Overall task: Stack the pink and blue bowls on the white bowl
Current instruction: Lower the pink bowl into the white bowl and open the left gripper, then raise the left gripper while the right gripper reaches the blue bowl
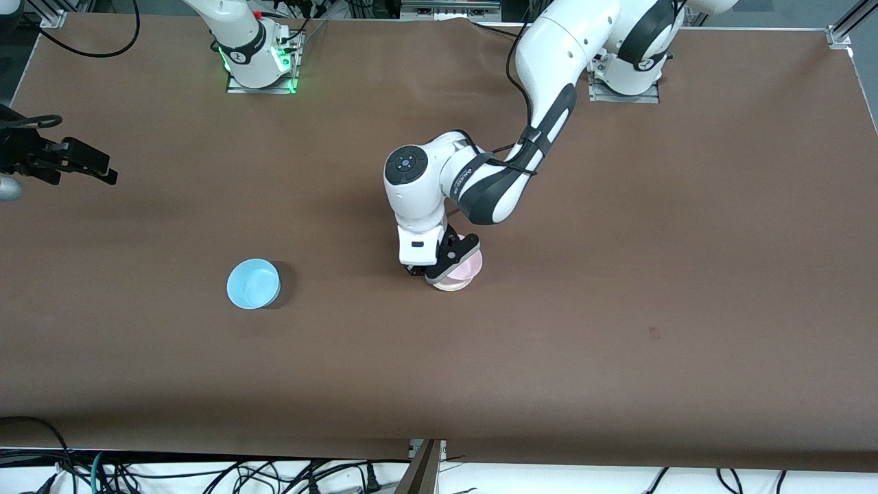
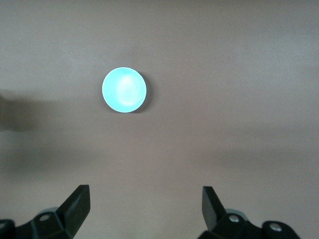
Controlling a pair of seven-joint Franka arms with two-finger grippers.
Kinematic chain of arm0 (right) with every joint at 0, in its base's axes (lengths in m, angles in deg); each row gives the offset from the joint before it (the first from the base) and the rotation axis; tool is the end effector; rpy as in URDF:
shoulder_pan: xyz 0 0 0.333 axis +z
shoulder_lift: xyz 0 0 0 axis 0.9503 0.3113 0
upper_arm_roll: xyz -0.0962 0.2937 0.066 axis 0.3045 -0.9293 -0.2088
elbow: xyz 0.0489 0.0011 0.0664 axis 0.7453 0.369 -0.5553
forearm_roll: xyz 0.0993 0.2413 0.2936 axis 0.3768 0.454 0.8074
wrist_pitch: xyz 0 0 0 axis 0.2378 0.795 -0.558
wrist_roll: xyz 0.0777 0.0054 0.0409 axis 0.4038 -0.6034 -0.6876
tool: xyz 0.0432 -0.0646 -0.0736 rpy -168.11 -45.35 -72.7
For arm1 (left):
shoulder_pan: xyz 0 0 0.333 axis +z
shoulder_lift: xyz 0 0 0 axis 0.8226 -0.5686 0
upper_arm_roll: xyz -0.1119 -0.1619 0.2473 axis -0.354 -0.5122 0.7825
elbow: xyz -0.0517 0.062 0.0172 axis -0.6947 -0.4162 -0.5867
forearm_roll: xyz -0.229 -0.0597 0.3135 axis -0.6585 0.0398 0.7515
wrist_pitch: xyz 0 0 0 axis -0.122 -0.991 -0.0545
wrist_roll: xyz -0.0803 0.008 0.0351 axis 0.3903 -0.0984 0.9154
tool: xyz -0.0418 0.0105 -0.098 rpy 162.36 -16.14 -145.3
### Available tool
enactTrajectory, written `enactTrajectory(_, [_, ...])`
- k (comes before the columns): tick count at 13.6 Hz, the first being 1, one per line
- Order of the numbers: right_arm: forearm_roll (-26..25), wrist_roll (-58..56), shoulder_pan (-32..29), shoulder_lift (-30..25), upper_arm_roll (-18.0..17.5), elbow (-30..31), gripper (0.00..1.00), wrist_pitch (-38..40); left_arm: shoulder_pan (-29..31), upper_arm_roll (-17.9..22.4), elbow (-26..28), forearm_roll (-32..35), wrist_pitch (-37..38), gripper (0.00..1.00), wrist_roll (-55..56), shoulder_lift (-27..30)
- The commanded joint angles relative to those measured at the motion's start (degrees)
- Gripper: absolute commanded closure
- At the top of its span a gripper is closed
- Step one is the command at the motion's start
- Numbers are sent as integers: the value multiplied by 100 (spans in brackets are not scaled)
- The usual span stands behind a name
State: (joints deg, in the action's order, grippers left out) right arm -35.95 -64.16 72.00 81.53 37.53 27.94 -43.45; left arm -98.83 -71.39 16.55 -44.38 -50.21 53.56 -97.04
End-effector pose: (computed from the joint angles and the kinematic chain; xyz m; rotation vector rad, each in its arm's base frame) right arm 0.5733 -0.0221 0.5945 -3.0945 0.0123 0.0581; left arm 0.5805 -0.5419 0.2604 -2.8852 -1.1278 -0.3266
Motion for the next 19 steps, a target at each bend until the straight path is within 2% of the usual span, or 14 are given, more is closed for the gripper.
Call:
enactTrajectory(1, [68,-3,-23,-6,-3,-32,1,-4,-73,78,-307,109,24,72,149,-177])
enactTrajectory(4, [68,-3,-23,-6,-3,-32,1,-4,-100,78,-307,109,32,68,149,-168])
enactTrajectory(8, [68,-3,-23,11,-3,-32,1,-30,-73,52,-316,101,199,68,140,-80])
enactTrajectory(11, [68,5,-58,222,-3,-32,1,-319,-12,52,-325,-31,427,68,1,95])
enactTrajectory(16, [24,-3,-23,872,-38,-32,1,-496,277,52,-641,-540,1384,69,-965,490])
enactTrajectory(18, [85,5,-32,1458,-38,-41,1,-558,479,52,-633,-795,1771,69,-1483,762])
enactTrajectory(19, [77,-3,-32,1566,-47,-41,1,-706,576,52,-633,-822,1999,69,-1729,894])
